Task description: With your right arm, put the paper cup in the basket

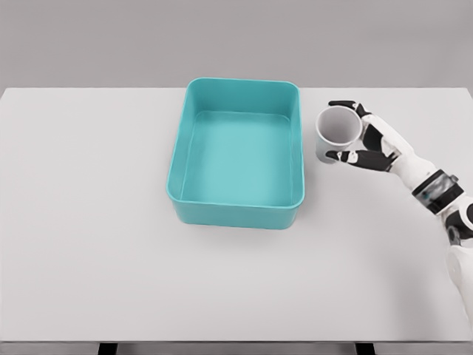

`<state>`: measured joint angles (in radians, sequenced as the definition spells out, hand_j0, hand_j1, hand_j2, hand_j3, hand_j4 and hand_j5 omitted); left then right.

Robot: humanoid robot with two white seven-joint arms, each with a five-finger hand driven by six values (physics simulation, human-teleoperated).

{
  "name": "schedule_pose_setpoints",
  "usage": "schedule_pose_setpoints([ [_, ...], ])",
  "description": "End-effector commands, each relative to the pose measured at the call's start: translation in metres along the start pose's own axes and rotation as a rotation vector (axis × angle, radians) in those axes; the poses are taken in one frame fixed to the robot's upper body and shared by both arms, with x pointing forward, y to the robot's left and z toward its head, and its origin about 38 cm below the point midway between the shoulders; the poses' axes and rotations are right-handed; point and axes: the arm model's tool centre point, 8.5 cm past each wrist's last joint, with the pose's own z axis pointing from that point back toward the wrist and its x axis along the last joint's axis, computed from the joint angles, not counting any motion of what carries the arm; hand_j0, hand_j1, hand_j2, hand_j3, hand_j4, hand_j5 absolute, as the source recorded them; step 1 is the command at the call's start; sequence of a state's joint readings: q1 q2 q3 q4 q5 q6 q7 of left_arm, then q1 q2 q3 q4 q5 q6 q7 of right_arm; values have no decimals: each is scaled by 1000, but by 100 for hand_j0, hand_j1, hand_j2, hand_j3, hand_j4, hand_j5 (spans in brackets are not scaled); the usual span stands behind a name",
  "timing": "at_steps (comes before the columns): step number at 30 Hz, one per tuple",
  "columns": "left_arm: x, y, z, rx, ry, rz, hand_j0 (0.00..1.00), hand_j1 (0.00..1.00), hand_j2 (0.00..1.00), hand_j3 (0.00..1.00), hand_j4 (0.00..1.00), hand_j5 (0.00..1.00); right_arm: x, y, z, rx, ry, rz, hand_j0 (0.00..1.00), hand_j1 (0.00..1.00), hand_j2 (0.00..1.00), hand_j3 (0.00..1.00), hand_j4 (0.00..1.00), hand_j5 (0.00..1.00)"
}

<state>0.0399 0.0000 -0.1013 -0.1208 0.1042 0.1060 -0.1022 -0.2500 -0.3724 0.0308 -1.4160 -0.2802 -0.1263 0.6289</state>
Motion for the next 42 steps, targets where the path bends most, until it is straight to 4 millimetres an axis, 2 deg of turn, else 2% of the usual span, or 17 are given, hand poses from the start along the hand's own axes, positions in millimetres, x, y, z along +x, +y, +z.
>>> schedule_pose_setpoints([
  [1,0,0,0,-1,0,-1,100,100,100,100,100,100,16,-3,-1,-12,-37,13,56,56,56,56,56,56],
  [2,0,0,0,-1,-1,0,100,100,100,100,100,100,24,-2,-3,-5,-57,28,56,56,56,56,56,56],
  [8,0,0,0,0,1,0,100,100,100,100,100,100,44,0,-9,11,-104,76,55,55,55,55,55,55],
  [16,0,0,0,1,-1,0,100,100,100,100,100,100,56,5,-14,29,-112,146,55,55,55,55,55,55],
  [21,0,0,0,1,-1,0,100,100,100,100,100,100,72,15,-37,85,-125,225,55,55,55,55,55,55],
  [29,0,0,0,-1,-1,0,100,100,100,100,100,100,91,42,-72,191,-112,407,54,54,54,54,54,54],
  [32,0,0,0,-1,-1,0,100,100,100,100,100,100,101,51,-81,222,-112,479,54,54,54,54,54,54],
  [42,0,0,0,-1,1,0,100,100,100,100,100,100,112,67,-105,293,-99,593,54,54,54,54,54,54],
])
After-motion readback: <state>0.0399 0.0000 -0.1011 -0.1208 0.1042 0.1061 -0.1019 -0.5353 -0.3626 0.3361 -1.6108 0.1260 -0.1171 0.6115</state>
